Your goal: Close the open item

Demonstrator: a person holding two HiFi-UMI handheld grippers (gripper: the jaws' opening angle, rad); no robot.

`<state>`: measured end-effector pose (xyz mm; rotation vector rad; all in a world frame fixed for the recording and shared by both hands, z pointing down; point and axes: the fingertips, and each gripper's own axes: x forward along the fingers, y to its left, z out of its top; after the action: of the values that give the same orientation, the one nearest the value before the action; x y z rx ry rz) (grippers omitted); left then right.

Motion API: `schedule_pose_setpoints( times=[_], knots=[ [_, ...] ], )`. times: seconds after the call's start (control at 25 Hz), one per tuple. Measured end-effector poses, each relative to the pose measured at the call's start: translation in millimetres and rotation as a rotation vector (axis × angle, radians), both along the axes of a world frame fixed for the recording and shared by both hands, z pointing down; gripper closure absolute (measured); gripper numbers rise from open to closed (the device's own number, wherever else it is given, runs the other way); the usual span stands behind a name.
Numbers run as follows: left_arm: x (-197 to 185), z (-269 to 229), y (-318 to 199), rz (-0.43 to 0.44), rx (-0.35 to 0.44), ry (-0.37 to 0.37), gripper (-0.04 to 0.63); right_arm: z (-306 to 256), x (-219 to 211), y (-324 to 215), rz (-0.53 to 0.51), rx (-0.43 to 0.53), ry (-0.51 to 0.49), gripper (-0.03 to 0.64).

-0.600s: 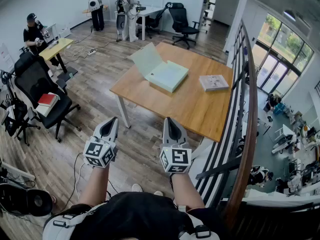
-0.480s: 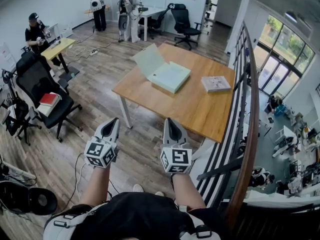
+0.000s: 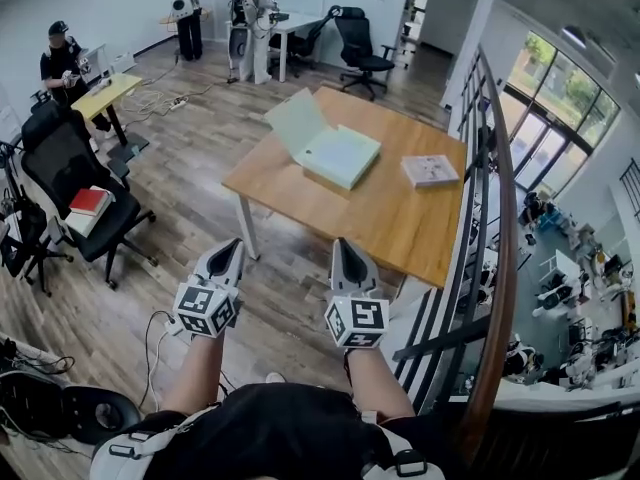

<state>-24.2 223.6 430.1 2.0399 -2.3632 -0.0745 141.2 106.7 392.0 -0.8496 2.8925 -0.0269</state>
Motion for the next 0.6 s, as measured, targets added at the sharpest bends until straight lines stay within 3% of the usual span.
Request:
schedule_pose_setpoints(
  times=[0.32, 0.6],
  knots=[
    [-41, 23, 11, -0.009, 0.003, 0.065, 0.595, 14, -38, 8, 0.002, 0.030, 0.048, 0.612],
    [-66, 27, 9, -0.036, -0.006, 0.074, 0.595, 28, -48, -13, 0.026, 0.002, 0.071, 0.612]
  ],
)
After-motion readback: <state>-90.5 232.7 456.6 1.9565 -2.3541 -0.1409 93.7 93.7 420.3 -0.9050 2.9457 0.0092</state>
